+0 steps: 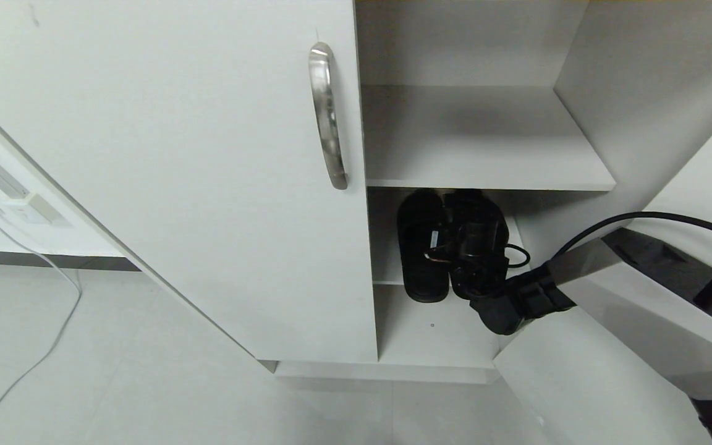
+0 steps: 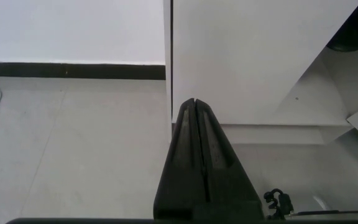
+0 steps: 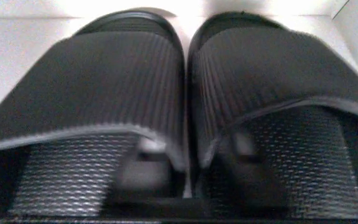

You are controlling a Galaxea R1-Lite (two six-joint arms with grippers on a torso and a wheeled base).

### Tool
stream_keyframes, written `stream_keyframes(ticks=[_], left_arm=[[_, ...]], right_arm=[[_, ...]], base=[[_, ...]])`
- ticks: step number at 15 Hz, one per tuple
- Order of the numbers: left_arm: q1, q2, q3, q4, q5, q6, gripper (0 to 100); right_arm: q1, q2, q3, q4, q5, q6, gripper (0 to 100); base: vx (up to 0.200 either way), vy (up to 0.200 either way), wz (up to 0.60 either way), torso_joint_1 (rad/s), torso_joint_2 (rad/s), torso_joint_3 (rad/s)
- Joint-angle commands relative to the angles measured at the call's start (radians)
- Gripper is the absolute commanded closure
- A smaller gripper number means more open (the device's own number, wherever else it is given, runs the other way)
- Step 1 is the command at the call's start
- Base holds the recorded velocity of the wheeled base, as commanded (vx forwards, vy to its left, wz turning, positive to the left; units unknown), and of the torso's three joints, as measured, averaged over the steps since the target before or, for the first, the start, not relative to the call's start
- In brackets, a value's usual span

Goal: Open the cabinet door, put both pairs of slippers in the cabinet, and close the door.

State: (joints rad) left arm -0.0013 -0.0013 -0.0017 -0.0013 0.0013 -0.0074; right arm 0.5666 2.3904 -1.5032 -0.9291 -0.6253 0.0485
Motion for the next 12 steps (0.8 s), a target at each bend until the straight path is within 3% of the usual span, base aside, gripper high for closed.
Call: stream_keyframes(ticks=[1, 7, 12], left_arm=[[0.000, 0.001, 0.000, 0.000, 0.000, 0.000, 100], [0.000, 0.001, 0.000, 0.000, 0.000, 0.000, 100], [0.000, 0.001, 0.000, 0.000, 0.000, 0.000, 100]], right_arm=[[0.003, -0.016, 0.037, -0.005, -0.001, -0.001, 0], [0.064, -0.171, 0.297, -0.092, -0.008, -0.001, 0], [0.088, -0.192, 0.344, -0.123, -0.011, -0.007, 0]], base=[[0.000, 0.000, 0.00, 0.000, 0.00, 0.000], [0.000, 0.000, 0.00, 0.000, 0.00, 0.000], [0.000, 0.000, 0.00, 0.000, 0.00, 0.000]])
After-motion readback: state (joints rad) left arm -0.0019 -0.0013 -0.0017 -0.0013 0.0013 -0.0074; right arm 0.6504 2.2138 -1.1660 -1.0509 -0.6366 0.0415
